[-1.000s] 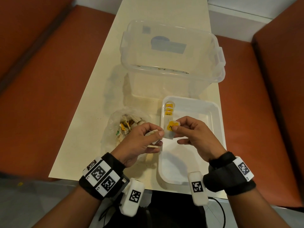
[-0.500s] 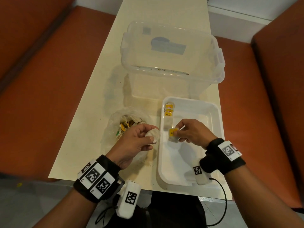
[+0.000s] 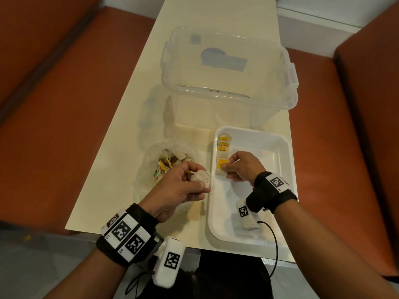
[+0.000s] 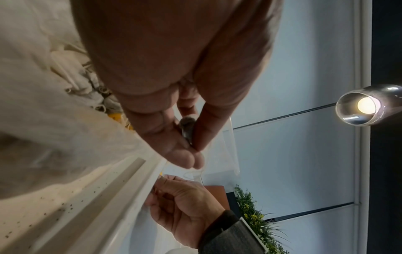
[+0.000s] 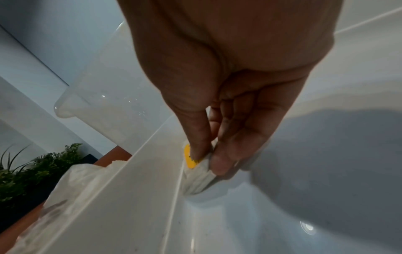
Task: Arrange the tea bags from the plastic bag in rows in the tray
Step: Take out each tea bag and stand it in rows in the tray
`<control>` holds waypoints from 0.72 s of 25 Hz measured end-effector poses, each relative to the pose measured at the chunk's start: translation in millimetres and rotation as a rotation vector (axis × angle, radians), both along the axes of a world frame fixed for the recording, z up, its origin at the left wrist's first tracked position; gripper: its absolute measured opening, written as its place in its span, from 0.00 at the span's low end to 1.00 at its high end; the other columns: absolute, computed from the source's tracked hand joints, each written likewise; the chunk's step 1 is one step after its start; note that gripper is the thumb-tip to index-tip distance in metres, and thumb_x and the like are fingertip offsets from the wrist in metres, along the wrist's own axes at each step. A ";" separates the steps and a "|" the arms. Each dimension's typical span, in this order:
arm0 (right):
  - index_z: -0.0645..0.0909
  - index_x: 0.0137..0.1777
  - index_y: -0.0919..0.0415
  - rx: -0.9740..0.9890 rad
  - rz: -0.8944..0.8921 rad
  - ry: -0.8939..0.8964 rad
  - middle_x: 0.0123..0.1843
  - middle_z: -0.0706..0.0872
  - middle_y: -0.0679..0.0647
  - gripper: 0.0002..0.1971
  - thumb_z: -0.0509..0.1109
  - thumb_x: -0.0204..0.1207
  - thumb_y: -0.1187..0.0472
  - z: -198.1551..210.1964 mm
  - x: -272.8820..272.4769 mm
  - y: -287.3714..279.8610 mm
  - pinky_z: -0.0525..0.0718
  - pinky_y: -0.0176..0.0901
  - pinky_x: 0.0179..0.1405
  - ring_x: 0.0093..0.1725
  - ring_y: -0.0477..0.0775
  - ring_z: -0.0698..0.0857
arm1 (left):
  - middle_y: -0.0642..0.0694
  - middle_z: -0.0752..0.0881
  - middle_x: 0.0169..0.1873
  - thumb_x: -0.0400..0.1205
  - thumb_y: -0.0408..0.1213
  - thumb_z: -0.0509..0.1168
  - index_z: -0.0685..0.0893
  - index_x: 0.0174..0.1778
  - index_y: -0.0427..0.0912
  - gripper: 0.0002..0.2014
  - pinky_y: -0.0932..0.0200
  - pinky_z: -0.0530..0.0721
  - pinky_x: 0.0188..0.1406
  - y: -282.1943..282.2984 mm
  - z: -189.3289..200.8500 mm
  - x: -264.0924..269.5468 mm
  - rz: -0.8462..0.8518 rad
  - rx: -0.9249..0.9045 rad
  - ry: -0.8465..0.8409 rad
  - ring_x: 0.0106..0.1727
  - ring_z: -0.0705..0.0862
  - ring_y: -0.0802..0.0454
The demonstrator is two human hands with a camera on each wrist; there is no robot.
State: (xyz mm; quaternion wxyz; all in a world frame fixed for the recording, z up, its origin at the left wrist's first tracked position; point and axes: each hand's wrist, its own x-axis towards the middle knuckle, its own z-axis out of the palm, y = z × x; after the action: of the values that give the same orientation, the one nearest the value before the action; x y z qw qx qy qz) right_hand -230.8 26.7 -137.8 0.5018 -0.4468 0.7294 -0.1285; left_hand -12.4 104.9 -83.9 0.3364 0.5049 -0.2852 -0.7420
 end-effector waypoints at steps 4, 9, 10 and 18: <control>0.79 0.45 0.58 -0.032 -0.045 0.030 0.37 0.93 0.58 0.13 0.82 0.72 0.58 -3.8 0.1 2.2 0.88 0.44 0.37 0.35 0.53 0.90 | 0.40 0.90 0.41 0.79 0.18 0.69 0.84 0.53 0.38 0.12 0.57 0.91 0.43 0.6 2.6 -0.9 0.001 0.028 0.014 0.42 0.92 0.48; 0.78 0.42 0.57 -0.087 -0.073 0.029 0.35 0.92 0.58 0.16 0.83 0.70 0.53 -8.1 2.7 2.4 0.91 0.52 0.44 0.34 0.54 0.91 | 0.44 0.90 0.34 0.80 0.21 0.69 0.81 0.45 0.39 0.09 0.56 0.91 0.45 0.0 2.7 0.1 -0.017 0.037 0.048 0.43 0.92 0.48; 0.77 0.42 0.57 -0.084 -0.097 -0.001 0.36 0.92 0.58 0.16 0.84 0.70 0.54 -7.2 2.8 4.0 0.91 0.52 0.44 0.35 0.55 0.91 | 0.44 0.90 0.35 0.80 0.21 0.69 0.80 0.45 0.40 0.09 0.55 0.91 0.44 -0.2 2.2 1.0 -0.017 0.035 0.048 0.44 0.92 0.48; 0.77 0.42 0.58 -0.096 -0.075 0.036 0.43 0.92 0.59 0.16 0.84 0.67 0.66 -8.5 6.0 10.4 0.92 0.51 0.41 0.34 0.54 0.90 | 0.51 0.86 0.35 0.78 0.33 0.75 0.81 0.44 0.47 0.09 0.63 0.80 0.28 -3.6 0.9 5.0 -0.095 -0.034 -0.165 0.35 0.86 0.58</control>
State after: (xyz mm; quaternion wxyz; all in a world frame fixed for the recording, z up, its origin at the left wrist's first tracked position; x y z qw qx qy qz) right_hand -224.8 37.2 -146.3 0.4613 -0.4450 0.7476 -0.1738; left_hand -7.4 101.3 -83.1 0.2846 0.5445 -0.3481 -0.7081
